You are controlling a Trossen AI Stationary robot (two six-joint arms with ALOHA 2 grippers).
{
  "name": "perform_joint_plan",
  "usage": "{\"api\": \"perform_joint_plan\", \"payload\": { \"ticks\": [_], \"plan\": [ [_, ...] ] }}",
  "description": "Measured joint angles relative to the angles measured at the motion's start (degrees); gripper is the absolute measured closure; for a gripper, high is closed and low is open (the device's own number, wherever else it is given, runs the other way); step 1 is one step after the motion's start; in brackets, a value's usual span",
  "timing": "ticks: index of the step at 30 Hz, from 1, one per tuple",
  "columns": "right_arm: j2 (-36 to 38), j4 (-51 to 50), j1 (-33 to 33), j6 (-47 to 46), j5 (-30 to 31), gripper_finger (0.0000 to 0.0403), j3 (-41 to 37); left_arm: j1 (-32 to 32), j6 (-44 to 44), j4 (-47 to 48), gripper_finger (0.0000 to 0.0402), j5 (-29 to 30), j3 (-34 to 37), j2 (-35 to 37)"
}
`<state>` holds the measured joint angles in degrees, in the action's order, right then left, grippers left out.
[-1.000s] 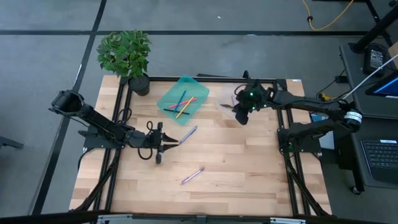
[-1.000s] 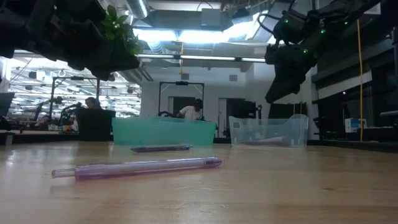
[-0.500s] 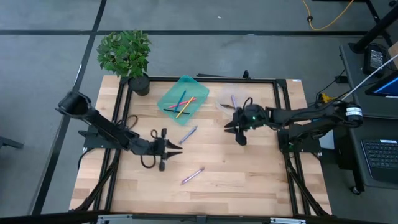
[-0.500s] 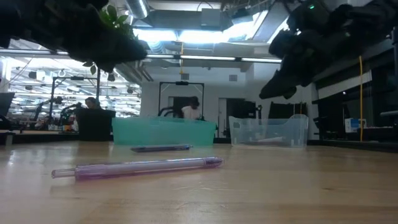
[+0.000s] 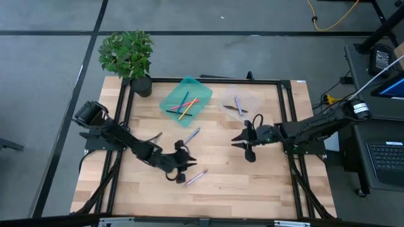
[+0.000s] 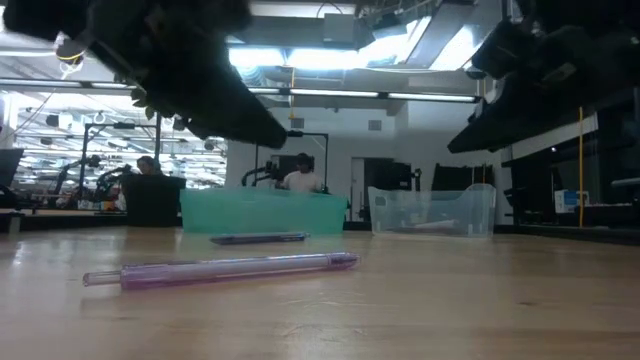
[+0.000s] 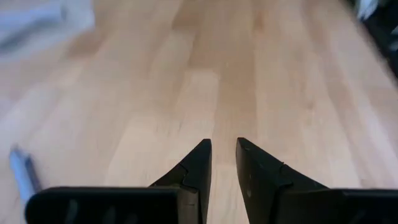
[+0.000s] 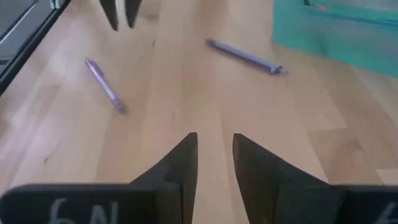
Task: Sort pens & pencils
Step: Put the purple pen into the transparent bin
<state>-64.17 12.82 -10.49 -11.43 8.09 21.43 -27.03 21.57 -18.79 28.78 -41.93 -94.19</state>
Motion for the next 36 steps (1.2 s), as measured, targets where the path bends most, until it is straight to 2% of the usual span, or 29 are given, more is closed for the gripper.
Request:
{"api": "perform_joint_plan", "payload": {
  "ticks": [2, 4, 7, 16, 30, 36],
  "plan": [
    [0.6, -0.1, -2.0, -0.4, 1.9, 0.0301, -0.3, -0.1, 3.6, 10.0, 0.0333, -0.6, -4.7, -0.8],
    [0.6, -0.2, -3.8, -0.5, 3.7, 0.0301, -0.3, -0.4, 6.1, 15.6, 0.0333, -2.3, -8.7, -1.9],
    [0.6, -0.3, -5.9, -0.4, 6.3, 0.0301, -0.3, -1.3, 8.4, 19.8, 0.0333, -4.7, -13.5, -3.5],
    [0.6, -0.6, -9.0, 1.2, 11.4, 0.0301, -0.3, -1.9, 16.8, 35.3, 0.0333, -6.5, -24.8, -10.6],
    [0.6, -0.1, -12.2, 1.6, 12.4, 0.0301, -0.3, 0.1, 26.1, 37.7, 0.0333, -16.7, -30.8, -19.9],
    [0.6, 0.1, -13.8, 3.0, 12.4, 0.0301, -0.3, -0.4, 29.5, 41.5, 0.0333, -17.2, -31.1, -19.8]
  ]
}}
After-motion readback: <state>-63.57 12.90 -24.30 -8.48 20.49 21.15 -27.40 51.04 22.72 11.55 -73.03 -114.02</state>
